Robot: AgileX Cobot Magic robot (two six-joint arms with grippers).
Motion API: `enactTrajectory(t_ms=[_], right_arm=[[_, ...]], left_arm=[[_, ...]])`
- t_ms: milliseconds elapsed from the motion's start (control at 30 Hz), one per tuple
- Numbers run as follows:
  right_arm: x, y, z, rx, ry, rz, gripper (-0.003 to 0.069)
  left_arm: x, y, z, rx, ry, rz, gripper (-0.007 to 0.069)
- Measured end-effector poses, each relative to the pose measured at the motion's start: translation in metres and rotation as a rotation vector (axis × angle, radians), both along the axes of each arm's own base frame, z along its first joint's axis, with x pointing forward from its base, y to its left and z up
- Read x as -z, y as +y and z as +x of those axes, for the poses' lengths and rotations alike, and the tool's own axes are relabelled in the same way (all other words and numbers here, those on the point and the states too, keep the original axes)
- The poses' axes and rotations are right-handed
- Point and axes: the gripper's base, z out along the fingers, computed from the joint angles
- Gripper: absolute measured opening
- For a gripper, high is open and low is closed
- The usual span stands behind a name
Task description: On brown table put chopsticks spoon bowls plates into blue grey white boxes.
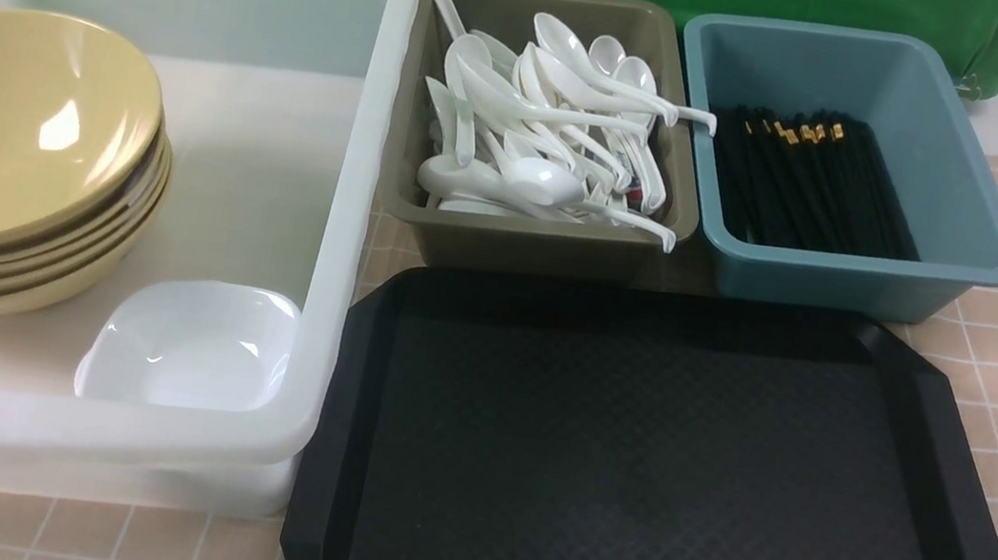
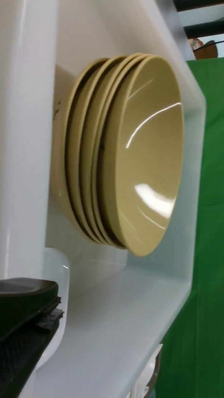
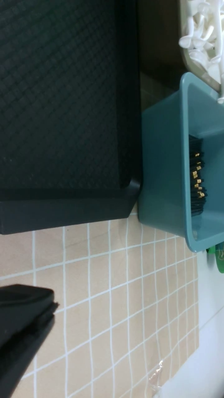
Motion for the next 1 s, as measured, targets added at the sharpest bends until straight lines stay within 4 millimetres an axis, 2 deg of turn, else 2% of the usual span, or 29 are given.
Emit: enactTrajectory(t_ms=[200, 1000], right_arm=[[0.000, 0.000, 0.000, 0.001, 0.001, 0.000, 0.0054], [0.000, 0.000, 0.000, 0.001, 0.001, 0.000, 0.0075]], left_arm=[[0.015, -0.001, -0.002, 0.010, 0.165, 0.000, 0.0001], [0.015, -0.001, -0.002, 0.011, 0.167, 0.007, 0.0001]])
